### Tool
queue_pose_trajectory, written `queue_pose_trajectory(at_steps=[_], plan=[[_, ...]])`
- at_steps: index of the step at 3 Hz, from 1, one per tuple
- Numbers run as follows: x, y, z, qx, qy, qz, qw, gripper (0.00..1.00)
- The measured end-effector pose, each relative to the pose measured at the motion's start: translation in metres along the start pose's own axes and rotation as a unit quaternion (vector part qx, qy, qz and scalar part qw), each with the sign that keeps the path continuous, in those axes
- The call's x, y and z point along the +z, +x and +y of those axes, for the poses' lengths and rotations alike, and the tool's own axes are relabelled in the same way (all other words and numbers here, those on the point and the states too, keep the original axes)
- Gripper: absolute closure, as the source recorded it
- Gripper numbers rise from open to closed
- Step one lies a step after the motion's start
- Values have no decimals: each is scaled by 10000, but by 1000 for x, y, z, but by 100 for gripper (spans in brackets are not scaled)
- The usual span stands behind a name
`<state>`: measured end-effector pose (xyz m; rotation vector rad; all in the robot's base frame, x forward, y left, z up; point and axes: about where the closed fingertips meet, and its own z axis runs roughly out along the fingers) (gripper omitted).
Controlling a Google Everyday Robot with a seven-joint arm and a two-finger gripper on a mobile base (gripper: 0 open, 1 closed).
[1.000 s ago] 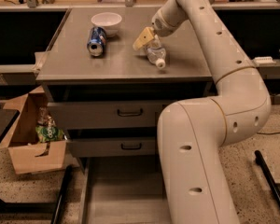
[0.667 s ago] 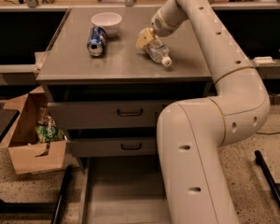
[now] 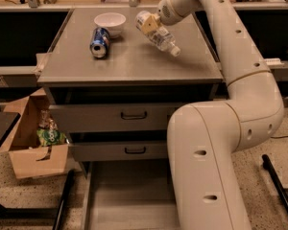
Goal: Place blue plastic bottle into bottom drawer
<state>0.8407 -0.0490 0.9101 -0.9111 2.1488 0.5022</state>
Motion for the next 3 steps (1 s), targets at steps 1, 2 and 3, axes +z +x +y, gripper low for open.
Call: queue_pose_trajectory(at_steps=[1,2,3], plan=[[-28,-31,12,-239,-338,-779,9961,100],[-28,-31,12,-238,-342,-779,9961,100],[-20,-32,31,-470,-645,-784,9937,100]])
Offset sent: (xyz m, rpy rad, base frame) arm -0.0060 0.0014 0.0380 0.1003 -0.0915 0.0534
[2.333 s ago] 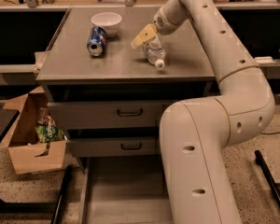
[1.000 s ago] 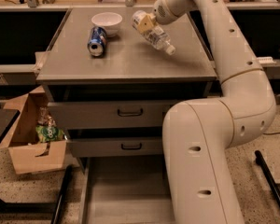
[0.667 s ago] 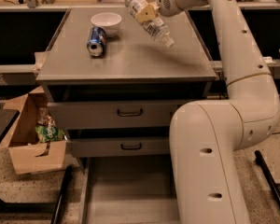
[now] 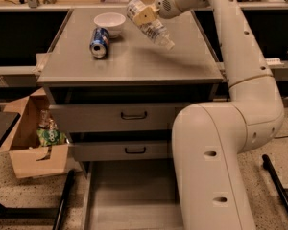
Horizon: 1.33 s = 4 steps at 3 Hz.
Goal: Place blue plastic bottle into bottom drawer
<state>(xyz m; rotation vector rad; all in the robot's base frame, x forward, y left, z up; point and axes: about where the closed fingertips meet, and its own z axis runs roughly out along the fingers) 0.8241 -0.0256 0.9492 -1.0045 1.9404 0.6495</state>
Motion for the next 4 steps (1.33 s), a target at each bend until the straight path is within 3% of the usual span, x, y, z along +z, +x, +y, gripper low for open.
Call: queue_pose_trajectory(at_steps=[1,2,3,4], plan=[[2,-9,42,-445,-685,-57,9966,100],[0,-18,96,-967,-1519,-139,9836,100],[7,-12,148,-1210,-2279,-91,9661,100],[7,-12,148,-1210,-2279,-91,9661,100]])
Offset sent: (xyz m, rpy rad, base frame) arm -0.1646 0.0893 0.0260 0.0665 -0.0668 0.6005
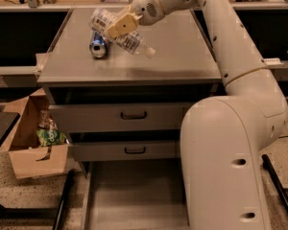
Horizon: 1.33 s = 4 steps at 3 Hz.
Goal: Place blue plastic bottle into bottom drawer
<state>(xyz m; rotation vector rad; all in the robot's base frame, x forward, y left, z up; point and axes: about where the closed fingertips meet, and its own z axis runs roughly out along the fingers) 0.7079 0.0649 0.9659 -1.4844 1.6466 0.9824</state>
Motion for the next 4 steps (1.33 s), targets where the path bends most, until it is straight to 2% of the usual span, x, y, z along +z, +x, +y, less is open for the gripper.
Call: queue_pose_trajectory(at_steps=[1,2,3,4], plan=[[8,-1,16,-350,-176,152,9991,100],[18,-1,54,-1042,-367,575,9922,100],[25,3,91,-1511,-433,922,9833,100],[56,44,131,-1550,-817,1278,9762,100]])
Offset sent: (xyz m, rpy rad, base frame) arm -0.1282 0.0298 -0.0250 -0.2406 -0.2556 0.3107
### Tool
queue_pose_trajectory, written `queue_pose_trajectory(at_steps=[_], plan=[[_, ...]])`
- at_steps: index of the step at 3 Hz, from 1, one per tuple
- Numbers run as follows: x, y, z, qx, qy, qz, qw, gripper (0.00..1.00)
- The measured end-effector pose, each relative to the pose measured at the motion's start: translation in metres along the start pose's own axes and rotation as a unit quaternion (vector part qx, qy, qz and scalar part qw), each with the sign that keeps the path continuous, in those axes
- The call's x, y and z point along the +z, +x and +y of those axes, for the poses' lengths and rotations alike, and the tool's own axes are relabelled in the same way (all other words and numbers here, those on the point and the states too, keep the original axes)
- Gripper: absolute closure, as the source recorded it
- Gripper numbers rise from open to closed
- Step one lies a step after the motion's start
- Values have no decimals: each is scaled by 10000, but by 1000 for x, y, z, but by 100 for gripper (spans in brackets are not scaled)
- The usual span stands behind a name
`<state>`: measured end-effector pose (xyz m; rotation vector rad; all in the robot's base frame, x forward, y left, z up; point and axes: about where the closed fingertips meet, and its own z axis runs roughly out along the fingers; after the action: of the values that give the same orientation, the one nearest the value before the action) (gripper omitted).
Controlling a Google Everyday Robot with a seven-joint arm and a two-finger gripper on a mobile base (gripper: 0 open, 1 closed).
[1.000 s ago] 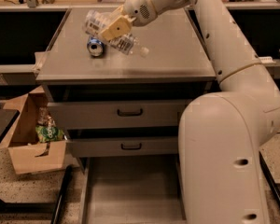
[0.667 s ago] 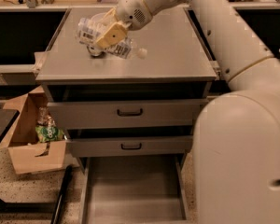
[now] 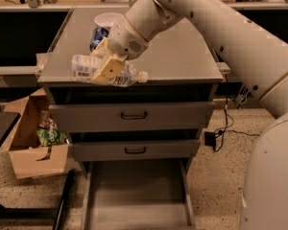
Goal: Place blue plastic bottle into bottom drawer
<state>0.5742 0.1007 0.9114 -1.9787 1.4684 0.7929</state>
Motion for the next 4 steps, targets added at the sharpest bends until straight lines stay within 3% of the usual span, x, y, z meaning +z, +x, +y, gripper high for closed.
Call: queue_pose_trajectory(at_steps=[1,2,3,4], plan=[[0,0,0,0,0,0,10000,100],[21,10,10,56,-56,173,9998,100],[55,27,37,138,-195,392,9989,100],[101,55,75,375,-584,616,9957,100]])
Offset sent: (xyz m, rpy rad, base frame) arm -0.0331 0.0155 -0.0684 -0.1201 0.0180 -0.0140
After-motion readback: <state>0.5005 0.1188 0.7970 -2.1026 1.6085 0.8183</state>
